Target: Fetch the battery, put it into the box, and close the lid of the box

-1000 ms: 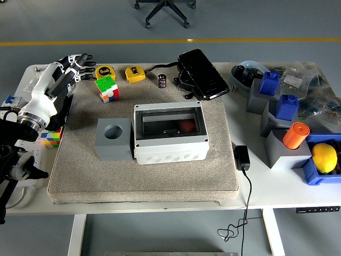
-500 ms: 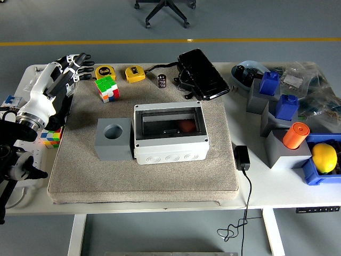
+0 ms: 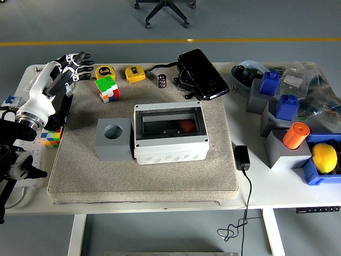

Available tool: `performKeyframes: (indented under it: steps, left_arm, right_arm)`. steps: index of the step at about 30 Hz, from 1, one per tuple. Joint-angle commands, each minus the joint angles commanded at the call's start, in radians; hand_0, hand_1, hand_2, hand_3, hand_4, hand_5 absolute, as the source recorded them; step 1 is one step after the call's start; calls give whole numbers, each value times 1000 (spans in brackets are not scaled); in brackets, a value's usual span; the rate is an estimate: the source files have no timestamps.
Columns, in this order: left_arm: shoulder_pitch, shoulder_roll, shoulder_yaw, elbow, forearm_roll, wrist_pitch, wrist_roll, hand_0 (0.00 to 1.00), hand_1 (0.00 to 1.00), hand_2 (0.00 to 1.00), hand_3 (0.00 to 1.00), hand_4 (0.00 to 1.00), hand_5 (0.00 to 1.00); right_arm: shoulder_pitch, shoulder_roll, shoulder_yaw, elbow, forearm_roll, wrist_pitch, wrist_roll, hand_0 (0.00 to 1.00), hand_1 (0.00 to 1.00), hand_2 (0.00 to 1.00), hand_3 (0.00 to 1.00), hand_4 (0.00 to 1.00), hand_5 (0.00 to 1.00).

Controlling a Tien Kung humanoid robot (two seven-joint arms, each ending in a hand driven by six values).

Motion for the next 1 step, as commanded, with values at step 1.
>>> performKeyframes:
  steps: [1]
  left_arm:
    - [0,0,0,-1,-1,0,0,678,697,681,673,998,698]
  right_arm:
    - [0,0,0,0,1,0,0,666,643,628,571,970,535]
